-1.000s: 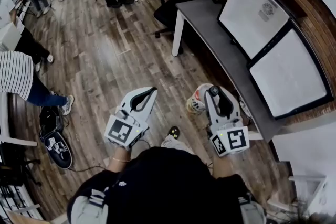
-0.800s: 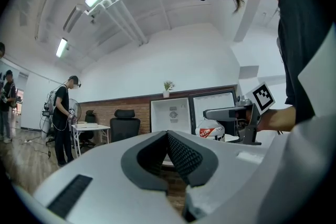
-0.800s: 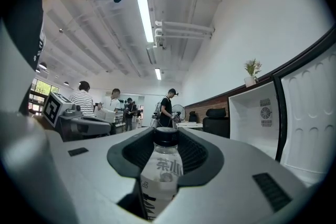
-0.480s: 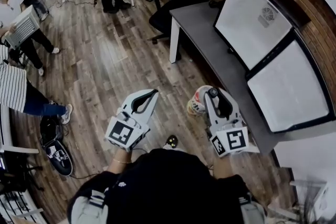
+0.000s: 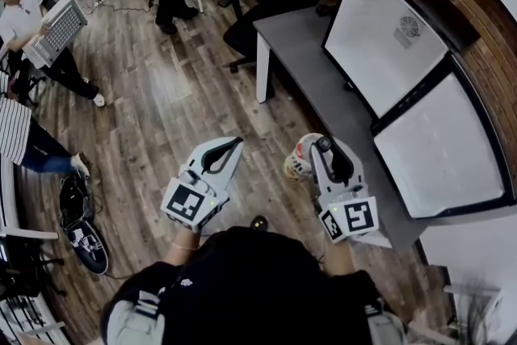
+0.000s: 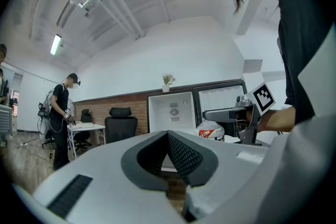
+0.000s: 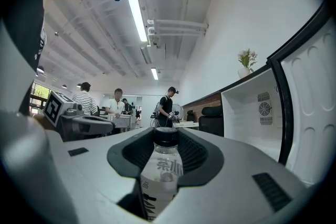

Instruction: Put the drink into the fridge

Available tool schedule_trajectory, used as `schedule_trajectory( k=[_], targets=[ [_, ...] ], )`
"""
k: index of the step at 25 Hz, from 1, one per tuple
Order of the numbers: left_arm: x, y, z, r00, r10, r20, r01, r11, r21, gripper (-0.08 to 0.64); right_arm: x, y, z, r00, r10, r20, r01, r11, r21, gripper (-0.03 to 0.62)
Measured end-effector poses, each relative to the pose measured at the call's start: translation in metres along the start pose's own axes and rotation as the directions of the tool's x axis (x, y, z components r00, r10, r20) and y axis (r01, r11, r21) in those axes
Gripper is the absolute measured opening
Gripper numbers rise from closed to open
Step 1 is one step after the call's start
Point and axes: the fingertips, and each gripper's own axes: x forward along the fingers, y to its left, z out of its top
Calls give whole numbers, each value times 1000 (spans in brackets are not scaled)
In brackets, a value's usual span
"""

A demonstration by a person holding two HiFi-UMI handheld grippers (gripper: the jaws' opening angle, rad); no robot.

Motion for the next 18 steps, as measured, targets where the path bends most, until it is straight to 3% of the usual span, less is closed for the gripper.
schedule_trajectory(
  k=[18],
  targets=[
    [57,2,0,997,-76,-24,76,997,16,-3,4,-38,-5,998,-64,7,64,998,1,137]
  ],
)
